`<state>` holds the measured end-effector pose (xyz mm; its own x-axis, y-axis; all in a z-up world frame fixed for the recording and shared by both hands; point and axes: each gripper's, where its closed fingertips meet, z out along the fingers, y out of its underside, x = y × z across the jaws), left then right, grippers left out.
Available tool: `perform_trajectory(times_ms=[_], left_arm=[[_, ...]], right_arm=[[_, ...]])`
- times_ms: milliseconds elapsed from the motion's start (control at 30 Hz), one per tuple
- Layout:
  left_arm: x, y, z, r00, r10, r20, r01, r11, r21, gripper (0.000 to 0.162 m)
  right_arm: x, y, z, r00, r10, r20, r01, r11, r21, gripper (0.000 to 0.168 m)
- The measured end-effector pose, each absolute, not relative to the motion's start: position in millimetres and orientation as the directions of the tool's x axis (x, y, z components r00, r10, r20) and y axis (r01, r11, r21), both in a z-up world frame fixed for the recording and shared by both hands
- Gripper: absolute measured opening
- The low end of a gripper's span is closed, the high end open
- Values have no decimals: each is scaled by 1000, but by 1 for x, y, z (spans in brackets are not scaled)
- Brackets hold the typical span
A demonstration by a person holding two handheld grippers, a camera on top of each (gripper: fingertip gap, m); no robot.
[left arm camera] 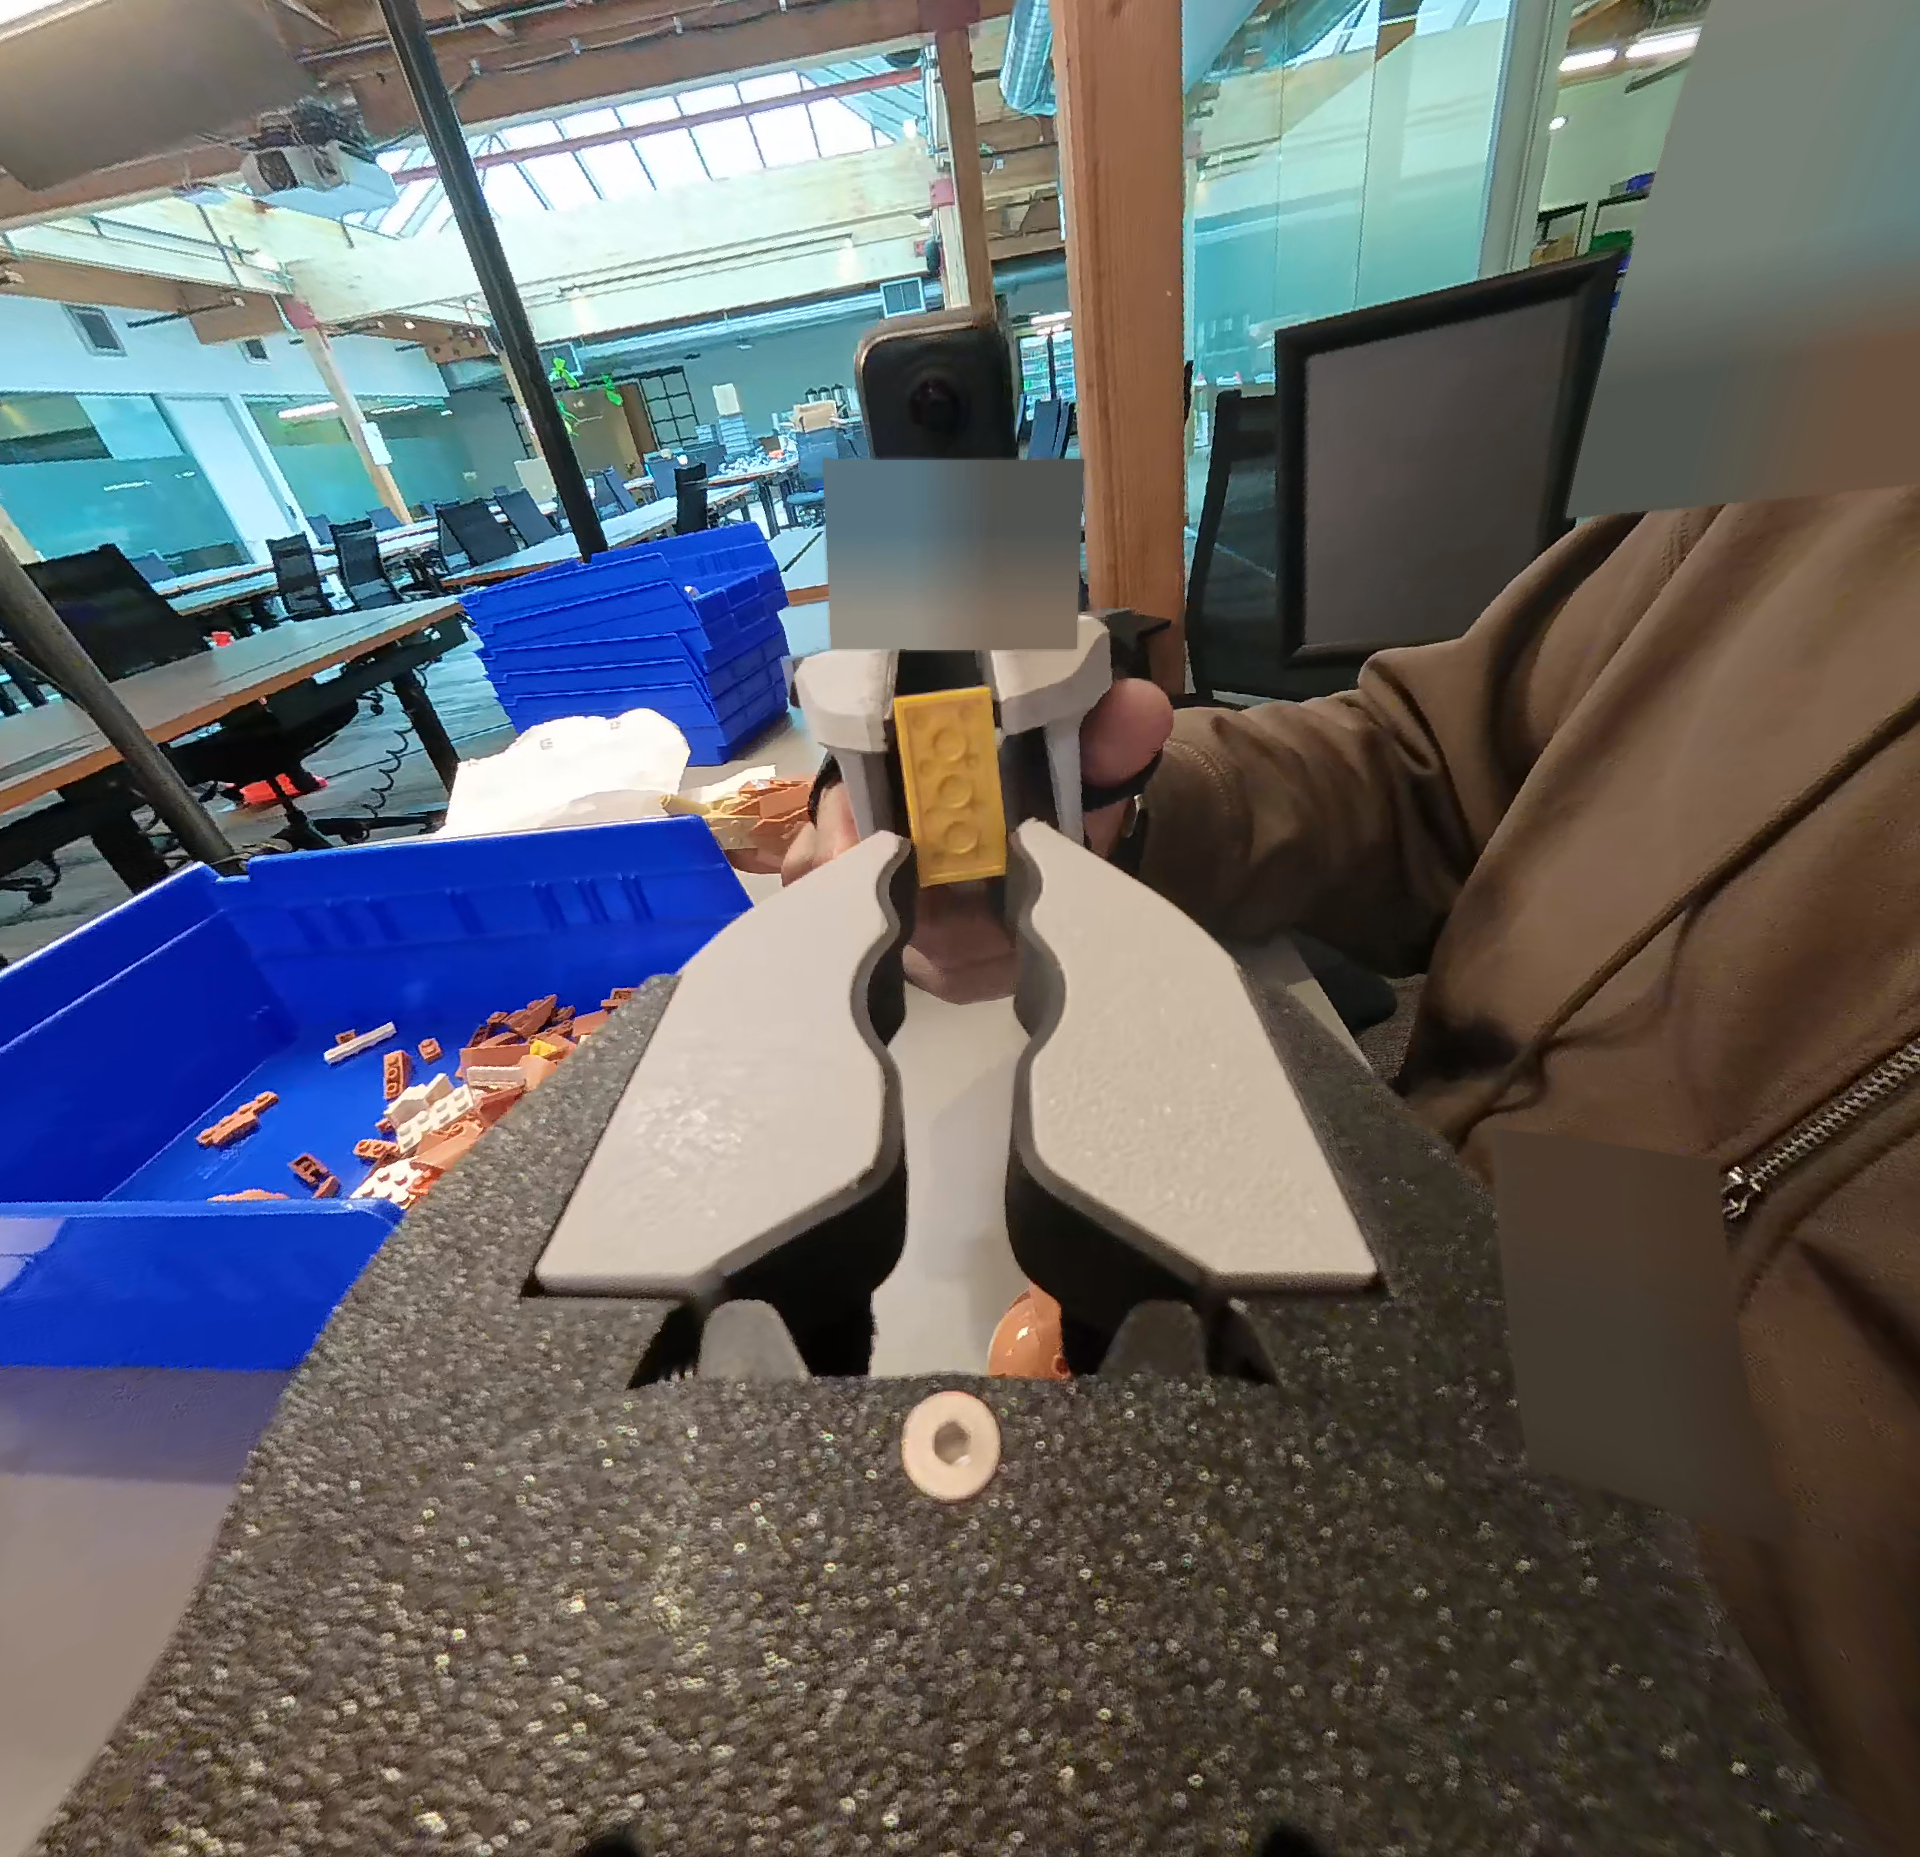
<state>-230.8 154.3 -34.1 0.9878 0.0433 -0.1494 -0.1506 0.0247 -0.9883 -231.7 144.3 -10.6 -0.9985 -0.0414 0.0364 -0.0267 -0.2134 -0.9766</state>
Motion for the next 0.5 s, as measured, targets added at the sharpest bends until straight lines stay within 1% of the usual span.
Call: perform_trajectory(times_ms=[267,433,500], left_arm=[[-229,155,-32,986,51,-157,-159,29,-987,16],[-229,155,-32,985,56,-162,-163,24,-986,16],[-228,155,-32,986,50,-159,-160,20,-987,16]], right_arm=[[-230,142,-15,-998,-45,44,-35,-184,-982,15],[-229,140,-18,-997,-28,68,-62,-162,-985,15],[-228,140,-18,-994,-19,104,-100,-152,-983,15]])
